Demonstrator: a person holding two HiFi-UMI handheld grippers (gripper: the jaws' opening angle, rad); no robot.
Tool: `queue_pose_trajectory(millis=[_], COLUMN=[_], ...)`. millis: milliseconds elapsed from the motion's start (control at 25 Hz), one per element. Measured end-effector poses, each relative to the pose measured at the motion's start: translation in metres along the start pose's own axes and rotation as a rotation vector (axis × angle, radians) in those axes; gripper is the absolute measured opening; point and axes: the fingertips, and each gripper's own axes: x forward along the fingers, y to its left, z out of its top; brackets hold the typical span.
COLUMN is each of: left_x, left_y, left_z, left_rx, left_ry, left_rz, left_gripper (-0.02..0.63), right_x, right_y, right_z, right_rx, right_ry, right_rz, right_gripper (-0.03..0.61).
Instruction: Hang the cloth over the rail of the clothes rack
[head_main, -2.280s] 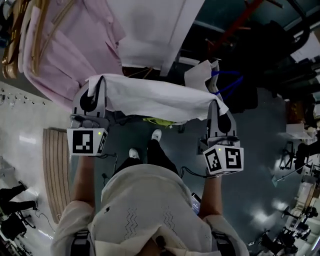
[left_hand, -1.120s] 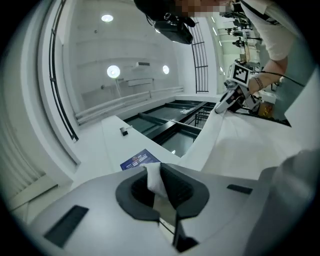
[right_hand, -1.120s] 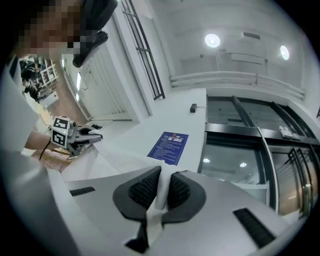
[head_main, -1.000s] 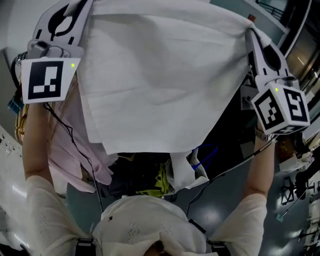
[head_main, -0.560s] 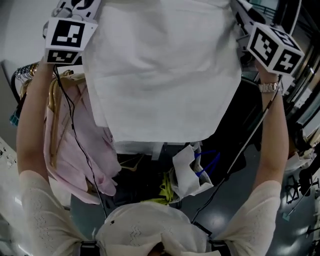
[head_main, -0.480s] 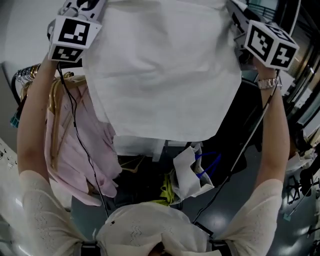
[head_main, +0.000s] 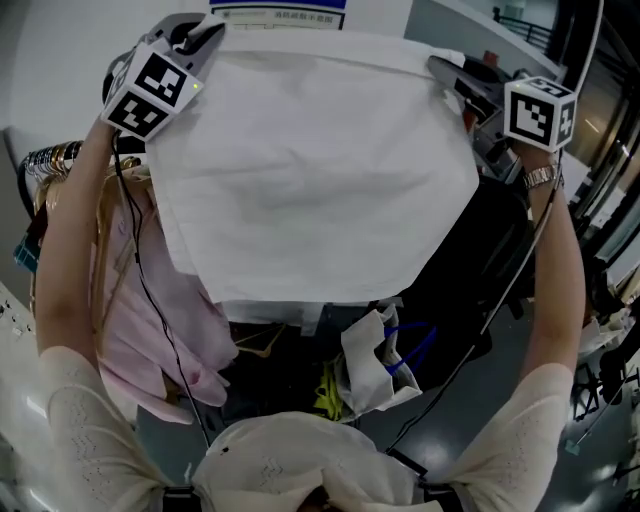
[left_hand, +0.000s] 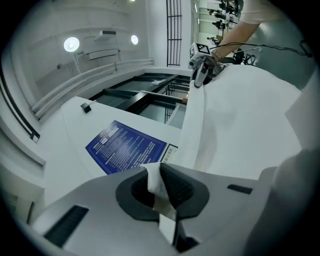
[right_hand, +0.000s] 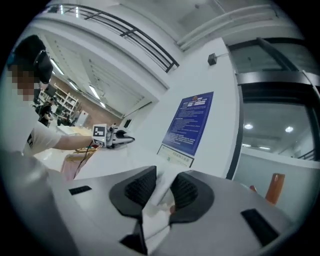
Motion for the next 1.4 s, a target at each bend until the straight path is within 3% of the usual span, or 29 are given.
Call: queue_pose_trajectory(millis=[120,240,360,600,840,1040,1360,1400], left_x=[0.006,0.003,-0.003,-0.006,-0.014,-0.016,-0.026,-0.026], left_y=[-0.016,-0.022,-0.024,-0.025,-0.017,-0.018,-0.014,-0.014], left_z=[-0.001,-0.008,-0.005,0.016,0.02,0.02,0.019,0.018], left_rx=[0.002,-0.036,-0.073,-0.025,-0.07,-0.074,-0.115,-0.116], left_ry=[0.018,0.025,-0.003,-0.04,-0.104,-0.145,-0.24,-0.242], left_rz=[-0.038,-0.041,-0.043,-0.017,0.021,-0.035,-0.13,-0.138], left_gripper=[0.014,0.014,0.014,0.015,0.015,0.015,0.015,0.015], right_x=[-0.011,-0.029,-0.043,0.001,0.096,0.169,0.222,0.225], right_y=[-0.01,-0.041,-0.058,0.023,0.115,0.165,0.165,0.164], right_z=[-0.021,-0.045,-0.046,0.015,0.045,0.049,0.045,0.044], right_rx=[0.028,0.047,0.031,-0.182,-0.344,-0.427,-0.44,-0.441], right_ry=[0.051,0.088,0.043,-0.057,-0.04,0.017,0.077,0.086], right_rz=[0.05,-0.009,-0.055,0.095,0.204,0.27,0.194,0.182], right_gripper=[0.083,0.083,0.083,0.083,0.083,0.083,0.081,0.054])
